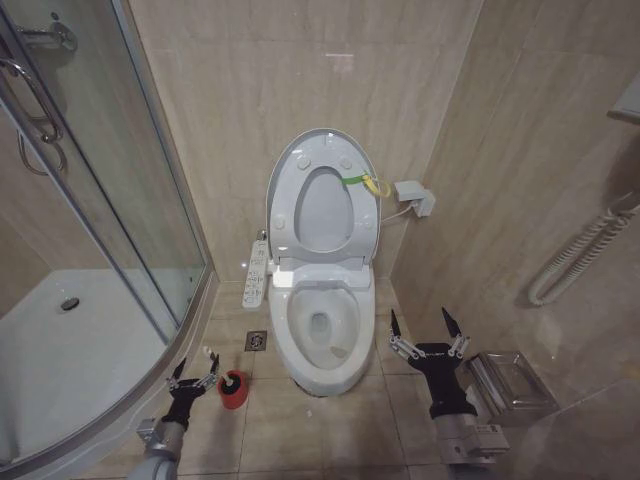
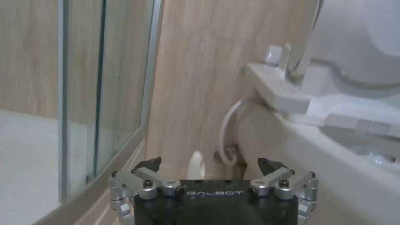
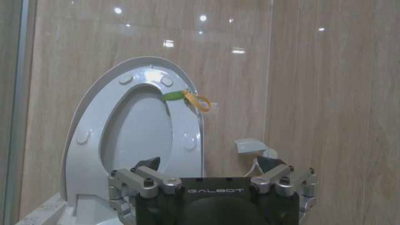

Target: Open the toilet lid, clean the toilet bowl with a toilet brush, close the toilet lid, and flush.

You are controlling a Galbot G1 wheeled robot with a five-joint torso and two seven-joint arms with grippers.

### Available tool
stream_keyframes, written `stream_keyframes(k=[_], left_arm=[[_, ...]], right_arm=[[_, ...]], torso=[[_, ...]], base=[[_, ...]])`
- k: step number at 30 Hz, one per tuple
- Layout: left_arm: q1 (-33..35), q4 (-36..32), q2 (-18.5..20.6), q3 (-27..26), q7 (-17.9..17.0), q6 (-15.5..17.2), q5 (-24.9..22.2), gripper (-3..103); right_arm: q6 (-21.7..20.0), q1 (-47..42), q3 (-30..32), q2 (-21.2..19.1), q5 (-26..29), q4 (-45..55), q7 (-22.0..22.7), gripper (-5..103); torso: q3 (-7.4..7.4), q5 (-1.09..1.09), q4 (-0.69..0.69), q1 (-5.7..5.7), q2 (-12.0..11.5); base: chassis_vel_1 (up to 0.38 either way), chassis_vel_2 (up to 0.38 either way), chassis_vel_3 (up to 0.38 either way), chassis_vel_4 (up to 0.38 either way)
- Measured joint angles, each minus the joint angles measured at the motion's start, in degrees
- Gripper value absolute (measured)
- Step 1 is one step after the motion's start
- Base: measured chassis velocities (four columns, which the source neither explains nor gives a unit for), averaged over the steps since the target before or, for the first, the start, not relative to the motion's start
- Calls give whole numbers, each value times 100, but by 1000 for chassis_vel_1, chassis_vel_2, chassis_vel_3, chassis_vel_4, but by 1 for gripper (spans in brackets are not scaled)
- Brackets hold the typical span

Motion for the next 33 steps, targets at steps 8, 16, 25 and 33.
stream_keyframes(k=[8,16,25,33], left_arm=[[-623,1027,25,145,160,-95,79,100],[-1110,1549,50,258,305,-95,167,99],[-1254,1843,9,272,551,-226,201,87],[-1257,1880,-2,213,573,-297,320,59]], right_arm=[[0,0,0,1,0,0,0,100],[0,0,-1,0,0,0,-1,100],[0,0,0,0,0,0,0,100],[0,0,0,0,0,0,0,100]], torso=[[0,0,0,0,0],[0,0,0,0,0],[0,0,1,0,0],[0,0,0,0,0]], base=[[0,0,0,0],[0,0,0,0],[0,0,0,0],[0,0,0,0]])
